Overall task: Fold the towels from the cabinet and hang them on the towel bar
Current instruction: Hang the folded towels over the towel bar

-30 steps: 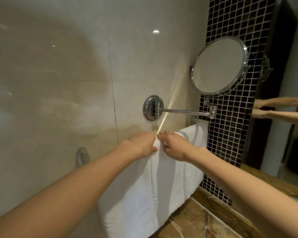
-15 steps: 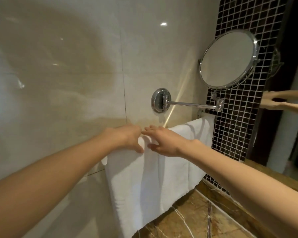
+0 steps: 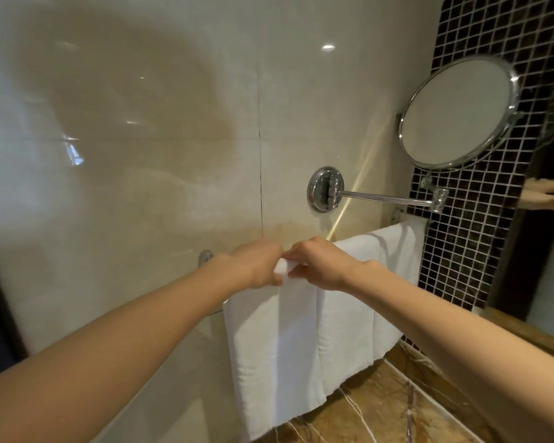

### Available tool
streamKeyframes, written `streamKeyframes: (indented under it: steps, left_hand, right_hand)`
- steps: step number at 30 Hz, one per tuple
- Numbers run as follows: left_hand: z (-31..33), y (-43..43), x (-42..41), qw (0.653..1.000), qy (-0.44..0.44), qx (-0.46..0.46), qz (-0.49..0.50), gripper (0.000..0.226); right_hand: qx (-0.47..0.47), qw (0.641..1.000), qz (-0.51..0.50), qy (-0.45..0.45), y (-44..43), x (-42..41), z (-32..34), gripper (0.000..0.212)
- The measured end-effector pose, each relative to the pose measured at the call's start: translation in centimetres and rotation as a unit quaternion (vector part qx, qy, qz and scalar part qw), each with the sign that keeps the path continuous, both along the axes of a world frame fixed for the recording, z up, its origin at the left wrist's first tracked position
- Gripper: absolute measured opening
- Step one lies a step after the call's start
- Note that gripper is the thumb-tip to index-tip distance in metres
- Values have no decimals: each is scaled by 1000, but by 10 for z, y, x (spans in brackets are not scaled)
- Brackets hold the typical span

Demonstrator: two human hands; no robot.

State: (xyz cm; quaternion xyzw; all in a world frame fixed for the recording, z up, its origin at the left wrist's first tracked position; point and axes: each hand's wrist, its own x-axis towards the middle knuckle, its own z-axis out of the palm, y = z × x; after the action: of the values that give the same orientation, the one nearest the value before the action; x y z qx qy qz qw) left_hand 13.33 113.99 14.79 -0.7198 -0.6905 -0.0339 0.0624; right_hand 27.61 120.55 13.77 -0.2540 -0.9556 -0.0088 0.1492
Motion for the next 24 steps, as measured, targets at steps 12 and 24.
streamKeyframes:
  steps: [12,24]
  left_hand:
    - [7,-20,-21,997,73,10,20,34]
    - [3,-23,-27,997,69,-7,30,37]
  right_hand:
    - [-3,999,-33,4,-10,11,8,28]
    - [25,998,-34,43,-17,15,-3,8]
